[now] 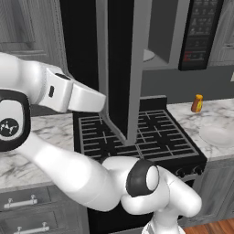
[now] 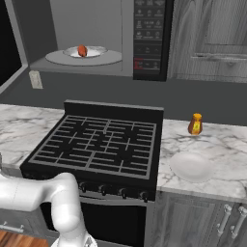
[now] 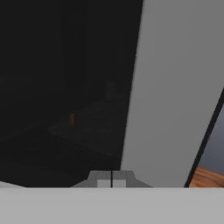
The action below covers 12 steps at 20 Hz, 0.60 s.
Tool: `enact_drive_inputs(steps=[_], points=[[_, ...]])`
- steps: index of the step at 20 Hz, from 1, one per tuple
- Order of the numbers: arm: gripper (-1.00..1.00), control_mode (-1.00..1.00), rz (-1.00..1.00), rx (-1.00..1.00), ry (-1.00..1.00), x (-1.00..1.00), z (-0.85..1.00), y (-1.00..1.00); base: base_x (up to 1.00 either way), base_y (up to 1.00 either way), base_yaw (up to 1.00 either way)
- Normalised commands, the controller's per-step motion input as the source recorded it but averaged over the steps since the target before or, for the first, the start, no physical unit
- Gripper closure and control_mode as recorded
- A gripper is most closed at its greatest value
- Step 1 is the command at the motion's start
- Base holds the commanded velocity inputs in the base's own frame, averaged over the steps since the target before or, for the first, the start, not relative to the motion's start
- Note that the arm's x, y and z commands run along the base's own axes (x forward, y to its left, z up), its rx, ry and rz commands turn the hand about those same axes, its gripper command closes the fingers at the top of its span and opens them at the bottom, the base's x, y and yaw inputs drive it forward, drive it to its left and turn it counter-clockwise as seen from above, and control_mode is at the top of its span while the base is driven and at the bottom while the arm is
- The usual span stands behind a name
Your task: Pick the sweet potato from the counter and place it in the microwave. Then turn on the microwave.
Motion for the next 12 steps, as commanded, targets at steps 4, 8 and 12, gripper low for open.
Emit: enact_drive_inputs(steps=[4, 8, 12], points=[[1.0, -1.0, 0.03, -0.17, -0.08, 0.12, -0.07, -0.26, 0.0, 0.0, 0.0], [1.0, -1.0, 0.03, -0.17, -0.09, 0.16, -0.1, -0.32, 0.0, 0.0, 0.0], [1.0, -1.0, 0.05, -0.16, -0.14, 0.24, -0.16, -0.39, 0.0, 0.0, 0.0]])
